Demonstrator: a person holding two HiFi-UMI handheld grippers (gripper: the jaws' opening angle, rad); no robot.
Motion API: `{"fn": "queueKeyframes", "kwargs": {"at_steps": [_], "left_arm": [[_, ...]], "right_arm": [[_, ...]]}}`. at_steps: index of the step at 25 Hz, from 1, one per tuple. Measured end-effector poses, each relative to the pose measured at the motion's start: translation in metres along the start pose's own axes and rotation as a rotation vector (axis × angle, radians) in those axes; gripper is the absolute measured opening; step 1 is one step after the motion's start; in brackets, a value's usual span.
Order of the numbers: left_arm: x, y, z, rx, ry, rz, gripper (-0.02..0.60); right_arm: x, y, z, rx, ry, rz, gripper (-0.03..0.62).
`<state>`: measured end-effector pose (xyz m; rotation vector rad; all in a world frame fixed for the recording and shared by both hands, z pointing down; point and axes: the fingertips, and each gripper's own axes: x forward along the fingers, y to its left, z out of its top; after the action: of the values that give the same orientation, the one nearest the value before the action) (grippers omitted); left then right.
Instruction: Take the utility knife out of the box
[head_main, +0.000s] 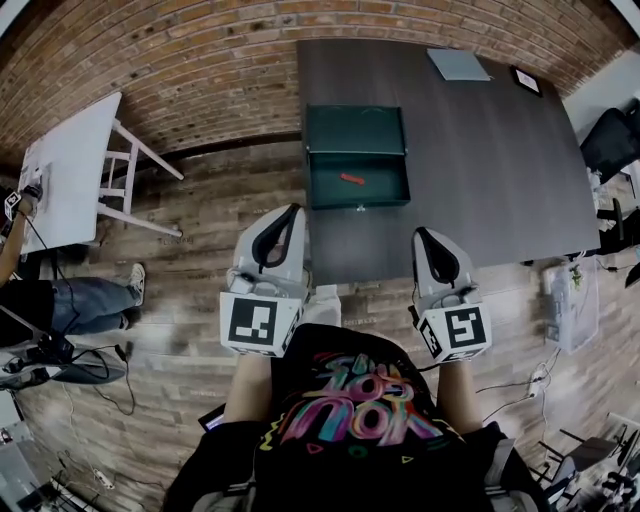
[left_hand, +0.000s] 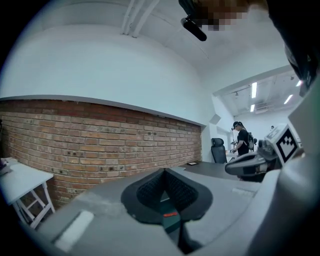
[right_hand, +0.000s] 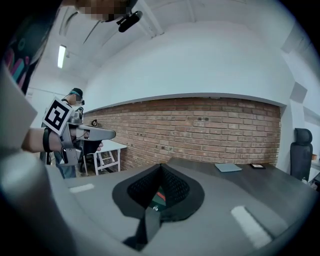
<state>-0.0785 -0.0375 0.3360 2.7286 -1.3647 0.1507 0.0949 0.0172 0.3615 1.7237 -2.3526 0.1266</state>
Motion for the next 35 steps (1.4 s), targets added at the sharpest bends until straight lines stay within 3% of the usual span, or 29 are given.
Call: {"fn": "queueKeyframes", "kwargs": {"at_steps": [11,18,35], "left_arm": [[0.049,0.008,0.002,0.012,0.026,-0.040,0.000],[0.074,0.007,0.016,0.025,0.010,-0.015,0.000],[0.095,0.015,0.015,0.018,0.009,0.086,0.000]], "right_arm": [[0.038,-0.027,0.005,0.020,0.002,-0.016,0.000],[0.058,-0.050,0.008,0.036,-0.006,0.020,0.000],[0.097,-0.043,0.015,0.023,-0.036,0.273,0.001]]}}
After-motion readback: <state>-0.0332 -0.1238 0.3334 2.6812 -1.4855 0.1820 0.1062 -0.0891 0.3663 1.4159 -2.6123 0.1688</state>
